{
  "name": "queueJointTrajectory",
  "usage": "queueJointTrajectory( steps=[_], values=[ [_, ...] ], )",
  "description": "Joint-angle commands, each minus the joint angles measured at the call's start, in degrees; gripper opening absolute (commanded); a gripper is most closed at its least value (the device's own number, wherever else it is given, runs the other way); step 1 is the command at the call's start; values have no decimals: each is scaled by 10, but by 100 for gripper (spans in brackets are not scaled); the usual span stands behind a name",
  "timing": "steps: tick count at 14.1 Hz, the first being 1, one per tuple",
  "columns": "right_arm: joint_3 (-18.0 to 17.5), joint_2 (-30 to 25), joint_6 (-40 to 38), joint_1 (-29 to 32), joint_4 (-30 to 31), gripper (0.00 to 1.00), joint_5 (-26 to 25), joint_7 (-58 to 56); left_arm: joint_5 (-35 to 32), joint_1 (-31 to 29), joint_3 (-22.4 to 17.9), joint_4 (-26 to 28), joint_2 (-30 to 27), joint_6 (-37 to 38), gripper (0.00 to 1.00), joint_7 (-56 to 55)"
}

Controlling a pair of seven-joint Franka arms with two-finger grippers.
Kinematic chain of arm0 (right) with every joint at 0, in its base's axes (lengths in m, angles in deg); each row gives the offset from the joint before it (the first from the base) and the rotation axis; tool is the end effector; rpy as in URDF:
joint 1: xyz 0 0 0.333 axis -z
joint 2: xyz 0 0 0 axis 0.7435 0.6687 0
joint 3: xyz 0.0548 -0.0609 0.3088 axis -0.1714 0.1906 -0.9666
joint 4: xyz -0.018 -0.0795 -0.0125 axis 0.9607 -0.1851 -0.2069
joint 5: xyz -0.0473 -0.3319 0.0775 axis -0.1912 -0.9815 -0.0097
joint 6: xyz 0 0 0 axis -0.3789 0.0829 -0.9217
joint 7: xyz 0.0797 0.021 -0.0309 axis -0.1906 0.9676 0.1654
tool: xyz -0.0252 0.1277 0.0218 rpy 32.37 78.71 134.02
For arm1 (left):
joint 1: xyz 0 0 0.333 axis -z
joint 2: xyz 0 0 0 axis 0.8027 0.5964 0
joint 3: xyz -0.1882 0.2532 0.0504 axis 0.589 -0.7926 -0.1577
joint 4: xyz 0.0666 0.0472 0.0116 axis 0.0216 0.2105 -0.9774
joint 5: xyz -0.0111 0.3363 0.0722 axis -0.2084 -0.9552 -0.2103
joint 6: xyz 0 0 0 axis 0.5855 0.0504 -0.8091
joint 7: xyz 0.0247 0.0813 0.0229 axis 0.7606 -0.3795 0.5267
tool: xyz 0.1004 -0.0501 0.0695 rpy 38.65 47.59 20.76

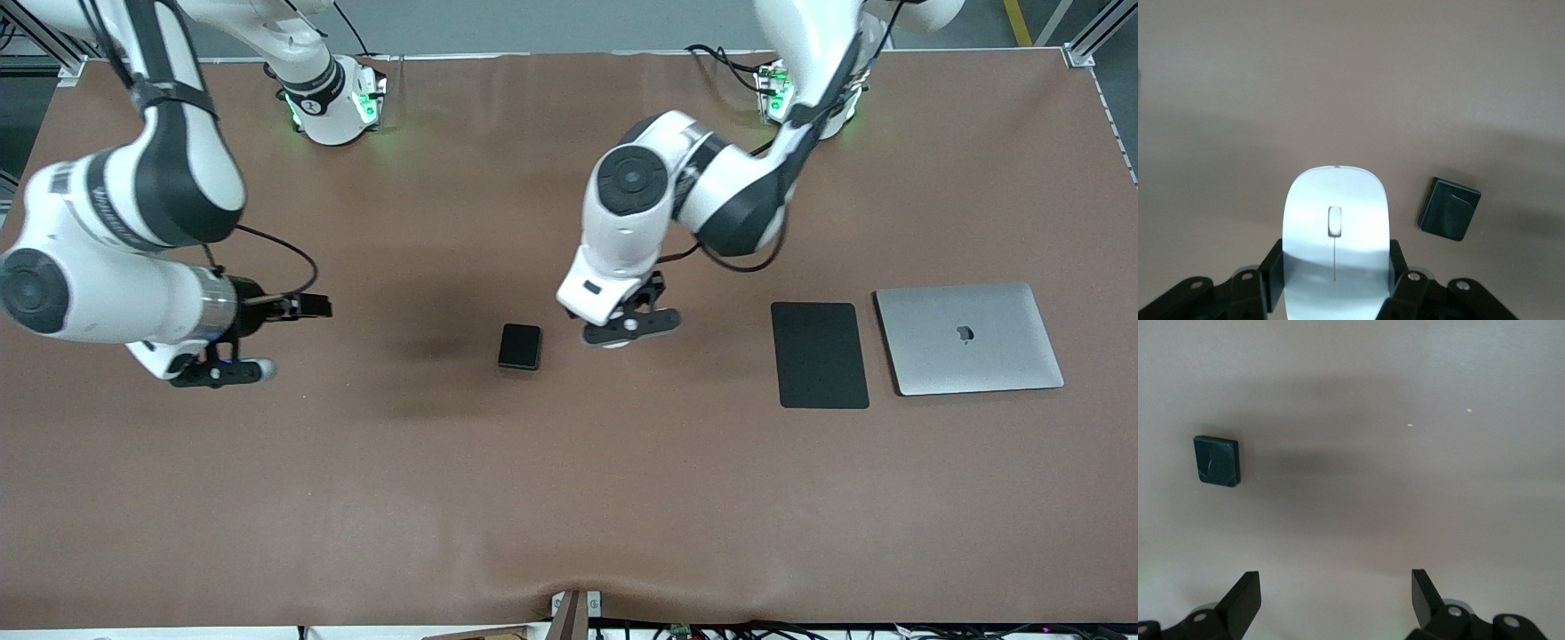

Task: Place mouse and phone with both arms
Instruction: 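Carry the mouse toward the pad while the right gripper lowers onto the phone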

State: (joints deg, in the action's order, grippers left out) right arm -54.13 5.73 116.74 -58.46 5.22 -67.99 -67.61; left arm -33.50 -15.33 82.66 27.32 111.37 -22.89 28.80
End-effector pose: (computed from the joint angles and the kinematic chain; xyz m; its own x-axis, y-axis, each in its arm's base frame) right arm 0.5710 0.1330 0.4340 0.9608 0.0397 -0.2745 -0.0023 -0.9885 -0.1510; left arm 0.5193 -0.4213 0.4253 0.9812 0.1925 -0.0128 0.1929 -0.9800 0.0485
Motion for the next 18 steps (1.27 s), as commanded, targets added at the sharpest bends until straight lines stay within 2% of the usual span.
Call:
queueJointTrajectory(
  steps=[1,5,11,12,16,18],
  values=[
    [4,15,52,-28,15,100,11,32,26,-67,19,20,-58,59,37,49],
    [4,31,94,-70,18,100,10,96,28,-169,40,23,-125,181,37,137],
    [4,70,156,-133,28,100,9,176,28,-293,34,24,-188,263,37,269],
    [4,75,181,-143,38,100,9,185,24,-307,29,28,-196,271,37,294],
    [4,119,273,-180,63,100,10,204,23,-311,-45,56,-203,269,37,363],
    [4,147,310,-201,63,100,10,230,24,-313,-53,83,-202,240,37,365]
  ],
)
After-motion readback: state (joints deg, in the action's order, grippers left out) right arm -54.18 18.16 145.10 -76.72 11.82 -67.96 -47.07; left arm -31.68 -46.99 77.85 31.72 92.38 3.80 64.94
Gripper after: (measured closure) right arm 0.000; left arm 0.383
